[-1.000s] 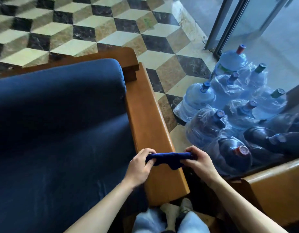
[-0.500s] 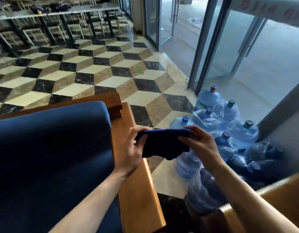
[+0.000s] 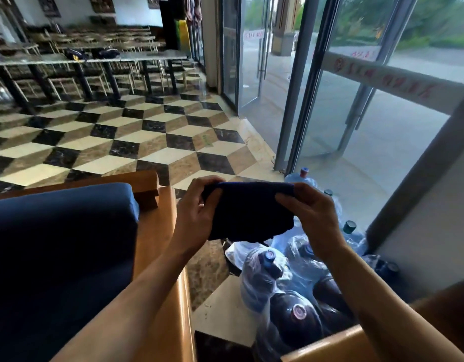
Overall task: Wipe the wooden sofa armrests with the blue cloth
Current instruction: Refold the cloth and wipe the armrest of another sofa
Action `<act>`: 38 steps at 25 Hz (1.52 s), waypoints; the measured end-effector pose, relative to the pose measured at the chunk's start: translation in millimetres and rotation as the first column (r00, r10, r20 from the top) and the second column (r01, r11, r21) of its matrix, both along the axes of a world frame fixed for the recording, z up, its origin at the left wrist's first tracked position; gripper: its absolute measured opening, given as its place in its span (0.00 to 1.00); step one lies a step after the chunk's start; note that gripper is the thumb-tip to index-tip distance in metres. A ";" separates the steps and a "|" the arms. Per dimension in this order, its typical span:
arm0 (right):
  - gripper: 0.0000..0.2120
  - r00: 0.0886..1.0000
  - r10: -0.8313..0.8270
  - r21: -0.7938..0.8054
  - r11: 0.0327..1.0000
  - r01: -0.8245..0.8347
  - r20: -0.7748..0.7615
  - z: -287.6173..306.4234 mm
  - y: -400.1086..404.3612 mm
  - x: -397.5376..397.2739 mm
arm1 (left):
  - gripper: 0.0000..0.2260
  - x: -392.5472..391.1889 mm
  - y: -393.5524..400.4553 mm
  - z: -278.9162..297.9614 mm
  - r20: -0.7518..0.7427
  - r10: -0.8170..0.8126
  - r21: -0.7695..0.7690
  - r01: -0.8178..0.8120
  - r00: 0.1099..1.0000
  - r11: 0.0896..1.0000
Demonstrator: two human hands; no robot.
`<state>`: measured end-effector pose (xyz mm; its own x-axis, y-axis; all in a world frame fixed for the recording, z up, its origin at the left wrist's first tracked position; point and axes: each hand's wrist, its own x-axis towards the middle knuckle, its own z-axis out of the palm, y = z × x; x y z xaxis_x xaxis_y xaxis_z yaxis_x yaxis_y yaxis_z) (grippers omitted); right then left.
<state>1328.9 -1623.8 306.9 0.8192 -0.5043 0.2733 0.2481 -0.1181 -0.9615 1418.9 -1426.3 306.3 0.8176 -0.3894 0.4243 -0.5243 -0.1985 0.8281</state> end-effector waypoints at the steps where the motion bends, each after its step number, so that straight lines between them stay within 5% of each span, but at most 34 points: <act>1: 0.09 1.000 -0.013 -0.005 1.000 0.013 0.013 4.9 -5.6 -2.0 | 0.08 0.4 -6.8 6.5 -0.009 -0.014 -0.031 0.014 1.000 0.999; 23: 0.07 1.000 0.000 -0.002 1.000 0.000 -0.011 12.5 -62.8 47.5 | 0.09 70.7 -67.3 4.9 0.013 -0.033 -0.215 0.035 0.999 0.976; 38: 0.09 0.991 0.060 -0.063 0.996 -0.068 -0.123 -5.1 -63.6 304.4 | 0.09 311.9 -62.2 -37.6 -0.030 0.008 -0.229 -0.015 1.000 0.973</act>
<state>1633.3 -1687.4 301.8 0.8781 -0.4337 0.2019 0.1401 -0.1704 -0.9754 1730.8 -1488.5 268.7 0.8344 -0.2749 0.4778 -0.4988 -0.0078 0.8667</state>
